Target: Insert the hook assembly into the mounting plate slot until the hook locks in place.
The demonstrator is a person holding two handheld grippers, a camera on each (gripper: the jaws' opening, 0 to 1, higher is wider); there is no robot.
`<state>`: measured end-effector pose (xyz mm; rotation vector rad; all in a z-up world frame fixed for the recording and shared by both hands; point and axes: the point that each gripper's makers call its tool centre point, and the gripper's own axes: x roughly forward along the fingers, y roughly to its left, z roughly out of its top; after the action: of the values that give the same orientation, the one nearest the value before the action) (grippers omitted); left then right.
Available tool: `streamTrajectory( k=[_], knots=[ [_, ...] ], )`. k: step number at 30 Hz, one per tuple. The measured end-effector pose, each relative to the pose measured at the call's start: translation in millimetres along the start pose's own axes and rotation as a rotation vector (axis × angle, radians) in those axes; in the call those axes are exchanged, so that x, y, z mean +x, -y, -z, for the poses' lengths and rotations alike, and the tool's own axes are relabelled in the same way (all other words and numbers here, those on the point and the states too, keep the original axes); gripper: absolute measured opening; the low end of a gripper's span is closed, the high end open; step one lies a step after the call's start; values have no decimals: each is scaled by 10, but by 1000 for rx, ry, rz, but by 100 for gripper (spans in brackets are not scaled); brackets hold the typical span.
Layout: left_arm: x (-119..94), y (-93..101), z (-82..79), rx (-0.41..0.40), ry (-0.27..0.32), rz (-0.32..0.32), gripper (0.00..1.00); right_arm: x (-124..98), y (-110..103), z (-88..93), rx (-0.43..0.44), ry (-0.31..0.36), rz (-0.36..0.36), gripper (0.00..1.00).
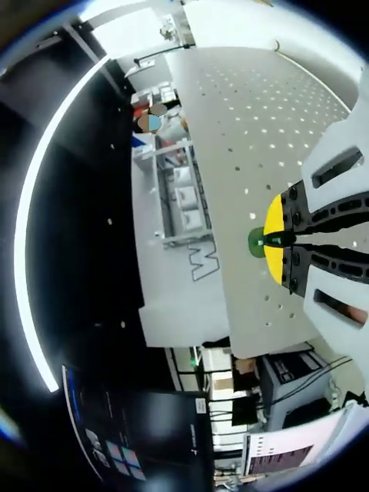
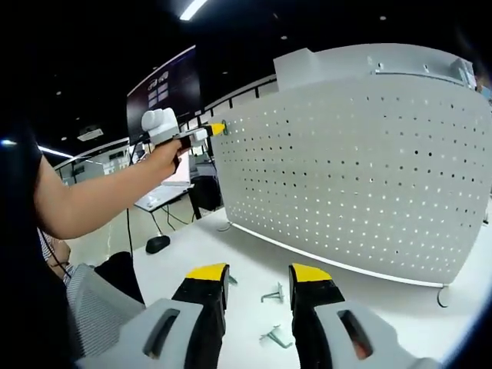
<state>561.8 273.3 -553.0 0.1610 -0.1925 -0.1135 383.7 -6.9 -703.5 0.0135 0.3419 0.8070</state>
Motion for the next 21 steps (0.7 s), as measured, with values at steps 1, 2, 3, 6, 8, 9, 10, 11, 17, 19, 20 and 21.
streamTrajectory(
  k=[1, 2, 3, 6, 8, 9, 10, 11, 17, 19, 20, 21],
  knots=[
    [17, 7, 9, 4, -1, 1, 3, 3, 3, 2, 0, -1, 0, 30],
    [29, 4, 19, 8, -2, -1, 3, 7, 8, 2, 1, -1, 0, 30],
    [36, 2, 22, 9, -1, -1, 3, 9, 8, 2, 1, -1, 0, 30],
    [63, -18, 41, 8, -1, -6, 3, 14, 16, 1, -1, -5, 1, 30],
    [77, -26, 58, 8, -3, -6, 3, 16, 23, 0, -1, -5, 2, 30],
    [80, -28, 62, 8, -2, -4, 3, 19, 28, -1, -1, -6, 3, 30],
    [85, -25, 67, 7, -2, -3, 3, 22, 32, 0, 0, -7, 3, 30],
    [89, -22, 68, 9, -3, -1, 3, 25, 34, 1, 0, -7, 3, 30],
    [99, -26, 73, 13, 3, 0, 3, 52, 18, -4, -1, -9, -1, 30],
    [106, -28, 75, 13, 3, 4, 3, 57, 22, -9, -1, -9, -1, 30],
    [108, -28, 75, 16, 3, 7, 3, 58, 25, -11, -2, -10, 0, 30],
    [109, -27, 75, 20, 3, 11, 3, 56, 29, -14, -3, -9, 1, 30]
  ],
)
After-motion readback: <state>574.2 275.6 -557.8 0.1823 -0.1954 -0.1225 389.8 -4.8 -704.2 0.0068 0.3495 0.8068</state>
